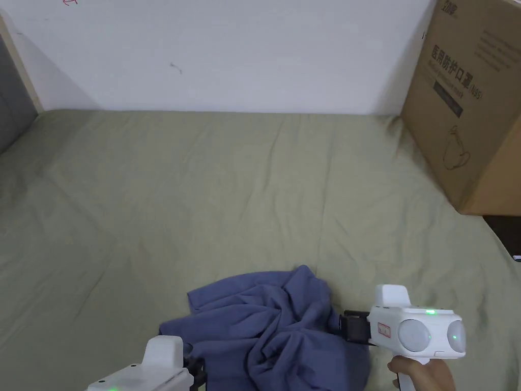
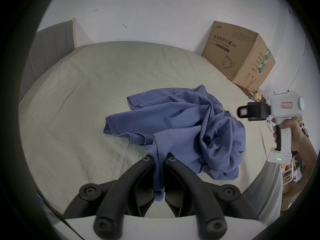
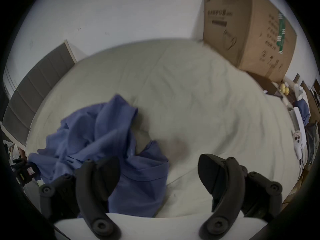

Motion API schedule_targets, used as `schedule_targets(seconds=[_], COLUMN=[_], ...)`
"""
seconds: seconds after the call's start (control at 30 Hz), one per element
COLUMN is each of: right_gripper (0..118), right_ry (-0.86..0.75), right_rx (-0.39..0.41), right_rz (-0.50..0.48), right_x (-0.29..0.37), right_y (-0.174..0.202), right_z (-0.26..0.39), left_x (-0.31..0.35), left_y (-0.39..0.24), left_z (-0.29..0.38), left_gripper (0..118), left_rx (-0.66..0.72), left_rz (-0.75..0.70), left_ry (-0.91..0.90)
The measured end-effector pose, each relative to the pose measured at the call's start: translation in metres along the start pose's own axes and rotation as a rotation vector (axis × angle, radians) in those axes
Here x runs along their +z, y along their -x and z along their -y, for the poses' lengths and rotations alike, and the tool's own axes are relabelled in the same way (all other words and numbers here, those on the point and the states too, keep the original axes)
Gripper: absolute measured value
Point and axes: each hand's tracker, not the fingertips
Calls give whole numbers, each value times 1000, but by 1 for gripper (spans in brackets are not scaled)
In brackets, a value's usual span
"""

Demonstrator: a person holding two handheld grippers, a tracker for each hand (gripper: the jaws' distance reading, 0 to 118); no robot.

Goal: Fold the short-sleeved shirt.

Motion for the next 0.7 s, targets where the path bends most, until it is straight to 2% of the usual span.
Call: schedule_targets(seconds=[0.07, 0.13, 0.17, 0.23, 0.37, 0.5, 0.7], right_gripper=[63, 59, 48, 4, 4, 4, 4], right_ry=[49, 74, 87, 65, -13, -148, -350], right_rx=[16, 16, 13, 20, -6, 10, 27], right_rz=[-12, -13, -13, -17, -19, -46, -44], right_x=[-16, -25, -27, -22, 8, 61, 153], right_y=[4, 11, 14, 19, 17, 0, -20], right_z=[-1, 2, 3, 8, 7, -10, -61], left_x=[-10, -12, -14, -13, -7, 6, 45], left_y=[5, 10, 13, 16, 18, 26, 48], left_z=[2, 2, 3, 4, 2, -17, -90], left_gripper=[7, 7, 7, 7, 7, 7, 7], left_rx=[-4, 10, 18, 24, 53, 101, 101], left_rz=[-2, 6, 12, 15, 41, 64, 25], left_ry=[4, 11, 17, 16, -9, -60, -215])
